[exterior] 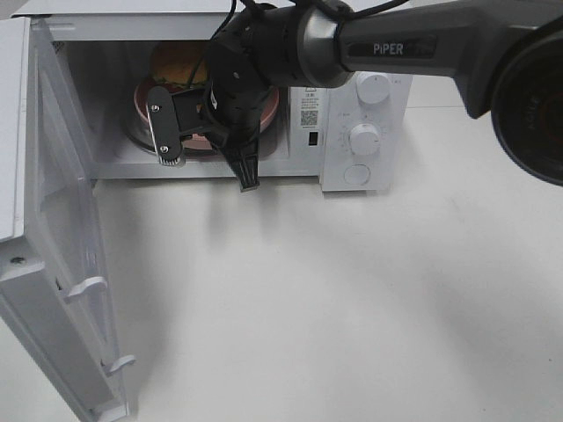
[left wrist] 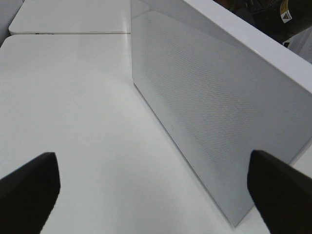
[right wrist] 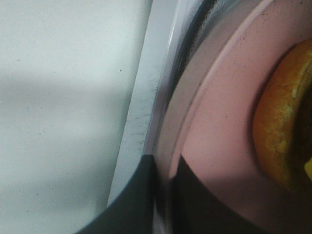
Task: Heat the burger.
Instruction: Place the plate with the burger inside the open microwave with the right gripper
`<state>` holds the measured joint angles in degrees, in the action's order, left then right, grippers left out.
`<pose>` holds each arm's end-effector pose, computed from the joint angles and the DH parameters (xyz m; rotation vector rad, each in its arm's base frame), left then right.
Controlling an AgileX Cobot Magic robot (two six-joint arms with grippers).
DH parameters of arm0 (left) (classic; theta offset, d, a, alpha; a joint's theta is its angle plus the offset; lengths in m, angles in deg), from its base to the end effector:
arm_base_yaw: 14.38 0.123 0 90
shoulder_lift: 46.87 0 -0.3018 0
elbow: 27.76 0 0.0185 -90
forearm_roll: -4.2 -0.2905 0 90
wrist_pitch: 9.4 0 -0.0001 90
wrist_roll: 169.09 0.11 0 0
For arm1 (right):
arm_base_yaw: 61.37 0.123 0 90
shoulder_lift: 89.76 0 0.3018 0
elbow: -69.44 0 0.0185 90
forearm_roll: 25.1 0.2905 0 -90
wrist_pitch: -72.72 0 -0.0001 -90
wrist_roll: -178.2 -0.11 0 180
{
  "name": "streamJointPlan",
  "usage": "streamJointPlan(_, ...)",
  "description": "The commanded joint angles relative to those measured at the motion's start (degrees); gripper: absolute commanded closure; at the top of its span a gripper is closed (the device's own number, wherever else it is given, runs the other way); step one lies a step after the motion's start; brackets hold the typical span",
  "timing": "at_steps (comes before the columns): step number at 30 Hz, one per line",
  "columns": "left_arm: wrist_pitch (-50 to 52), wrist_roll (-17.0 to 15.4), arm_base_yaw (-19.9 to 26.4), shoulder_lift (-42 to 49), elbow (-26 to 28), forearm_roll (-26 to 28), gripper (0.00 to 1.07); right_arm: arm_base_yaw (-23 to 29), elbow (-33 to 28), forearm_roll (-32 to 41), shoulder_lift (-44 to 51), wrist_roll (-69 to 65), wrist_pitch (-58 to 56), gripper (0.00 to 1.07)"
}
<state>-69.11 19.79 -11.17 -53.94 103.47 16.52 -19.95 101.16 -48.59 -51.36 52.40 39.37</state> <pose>0.0295 -0.0187 0.2928 0.1076 1.9977 -0.1209 0.4535 0.3679 0.1456 -2.0633 1.4161 -0.5156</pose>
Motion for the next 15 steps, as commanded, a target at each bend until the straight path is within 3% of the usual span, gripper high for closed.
streamJointPlan(1,0.2,-0.2,-0.3,1.1,0.0,0.2,0.07,-0.2,2.1,-1.5,-0.1,-0.3,3.0,1.07)
streamJointPlan(7,0.2,-0.2,-0.3,1.1,0.0,0.2,0.07,-0.7,2.8,-0.4,-1.1,-0.3,3.4,1.07)
streamJointPlan(11,0.2,-0.2,-0.3,1.1,0.0,0.2,0.07,-0.7,2.8,0.2,-1.1,-0.3,3.4,1.01)
streamJointPlan(13,0.2,-0.2,-0.3,1.1,0.0,0.2,0.07,-0.7,2.8,0.3,-1.1,-0.3,3.4,0.92)
streamJointPlan(14,0.2,-0.2,-0.3,1.1,0.0,0.2,0.07,-0.7,2.8,0.3,-1.1,-0.3,3.4,0.92)
streamJointPlan(15,0.2,-0.2,-0.3,1.1,0.0,0.2,0.07,-0.7,2.8,0.6,-1.1,-0.3,3.1,0.83)
